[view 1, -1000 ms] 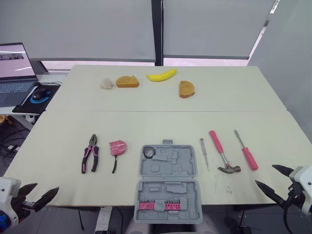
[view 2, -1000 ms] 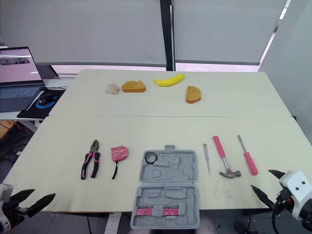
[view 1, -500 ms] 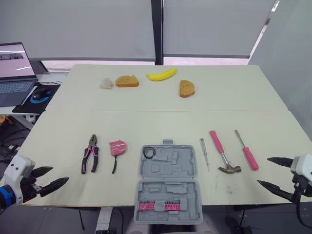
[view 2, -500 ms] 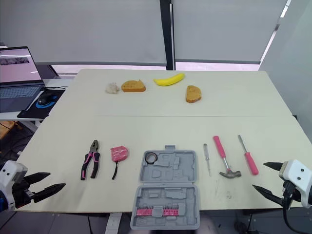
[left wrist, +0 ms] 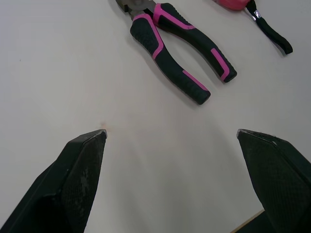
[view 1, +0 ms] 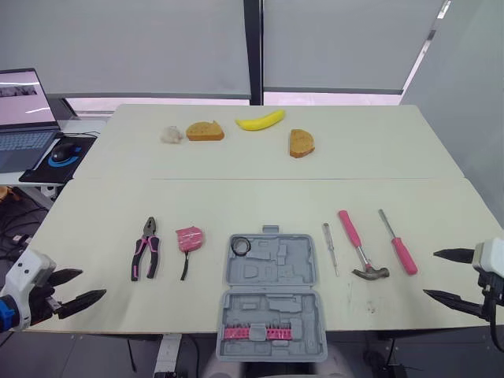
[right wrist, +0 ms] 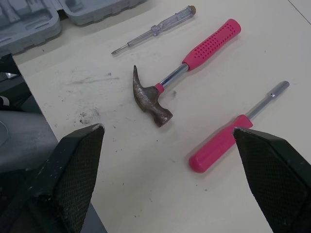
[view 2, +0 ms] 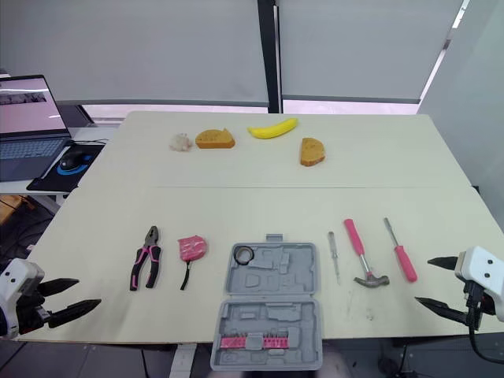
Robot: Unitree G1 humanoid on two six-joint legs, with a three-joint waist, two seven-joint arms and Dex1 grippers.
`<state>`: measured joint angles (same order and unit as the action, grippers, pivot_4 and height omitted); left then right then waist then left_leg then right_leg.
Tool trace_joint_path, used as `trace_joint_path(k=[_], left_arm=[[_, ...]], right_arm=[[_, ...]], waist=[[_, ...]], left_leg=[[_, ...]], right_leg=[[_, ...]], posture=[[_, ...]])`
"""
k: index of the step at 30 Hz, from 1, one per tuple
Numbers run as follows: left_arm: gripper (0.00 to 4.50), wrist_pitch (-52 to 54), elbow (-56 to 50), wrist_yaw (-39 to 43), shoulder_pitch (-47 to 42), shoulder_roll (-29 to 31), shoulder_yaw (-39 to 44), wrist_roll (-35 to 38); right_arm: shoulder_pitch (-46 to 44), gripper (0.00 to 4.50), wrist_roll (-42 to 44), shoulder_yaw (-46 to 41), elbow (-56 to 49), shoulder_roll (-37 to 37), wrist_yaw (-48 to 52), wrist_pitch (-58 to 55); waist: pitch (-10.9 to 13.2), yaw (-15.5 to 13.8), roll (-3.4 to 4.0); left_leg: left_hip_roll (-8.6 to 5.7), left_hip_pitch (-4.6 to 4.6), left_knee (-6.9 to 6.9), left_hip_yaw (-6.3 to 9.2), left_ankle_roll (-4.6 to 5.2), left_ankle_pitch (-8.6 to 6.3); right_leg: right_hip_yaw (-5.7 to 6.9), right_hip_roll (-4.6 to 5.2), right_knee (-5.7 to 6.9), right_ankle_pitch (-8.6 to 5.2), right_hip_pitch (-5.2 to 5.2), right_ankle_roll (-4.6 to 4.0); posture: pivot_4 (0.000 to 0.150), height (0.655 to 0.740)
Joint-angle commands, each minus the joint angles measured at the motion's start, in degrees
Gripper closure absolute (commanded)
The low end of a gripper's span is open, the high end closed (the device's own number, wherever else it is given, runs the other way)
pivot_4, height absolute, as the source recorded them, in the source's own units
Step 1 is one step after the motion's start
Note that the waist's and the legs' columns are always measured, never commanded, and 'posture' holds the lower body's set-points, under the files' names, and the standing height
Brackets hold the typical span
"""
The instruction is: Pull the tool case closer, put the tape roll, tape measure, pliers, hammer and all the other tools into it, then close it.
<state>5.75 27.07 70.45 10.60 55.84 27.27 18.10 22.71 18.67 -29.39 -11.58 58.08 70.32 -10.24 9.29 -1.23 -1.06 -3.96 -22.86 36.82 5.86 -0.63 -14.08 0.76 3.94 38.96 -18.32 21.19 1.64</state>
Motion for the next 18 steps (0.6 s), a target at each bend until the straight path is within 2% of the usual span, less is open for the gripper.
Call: trace_joint_path(k=[1,7,11,18], left_arm=[[0.03,-0.19,-1.64,-1.07,0.05,0.73,1.82,0.93],[0.03,0.91,-5.31,-3.97,4.15,-1.52,4.0,1.96],[0.03,3.63,-11.4,-7.87,9.13,-5.15,7.27,4.05],[0.03,9.13,-27.53,-15.9,19.3,-15.2,10.43,7.27]], right_arm=[[-1.1,0.0,-0.77,0.12,-0.28,-0.02,-0.47,1.84],[-4.26,0.0,-2.25,2.43,-0.98,-0.77,-2.41,4.29],[-10.54,0.0,0.39,7.36,-5.89,-0.67,-3.62,0.63],[-28.44,0.0,8.77,21.83,-16.84,-2.13,-4.77,-13.23]], waist=[[0.0,0.0,0.0],[0.0,0.4,0.02],[0.0,1.23,0.03],[0.02,1.34,-0.01]], left_leg=[[0.0,0.0,0.0,0.0,0.0,0.0],[0.0,0.0,-0.01,-0.06,0.0,0.0],[0.02,0.01,-0.01,-0.07,0.0,0.0],[0.05,-0.02,0.0,-0.06,0.0,-0.01]], right_leg=[[0.0,0.0,0.0,0.0,0.0,0.0],[-0.06,0.0,0.0,0.0,0.0,0.0],[-0.06,0.0,0.02,0.01,0.01,0.01],[-0.05,-0.01,-0.01,0.01,0.03,0.0]], posture=[[0.15,0.74],[0.15,0.74],[0.15,0.74],[0.15,0.74]])
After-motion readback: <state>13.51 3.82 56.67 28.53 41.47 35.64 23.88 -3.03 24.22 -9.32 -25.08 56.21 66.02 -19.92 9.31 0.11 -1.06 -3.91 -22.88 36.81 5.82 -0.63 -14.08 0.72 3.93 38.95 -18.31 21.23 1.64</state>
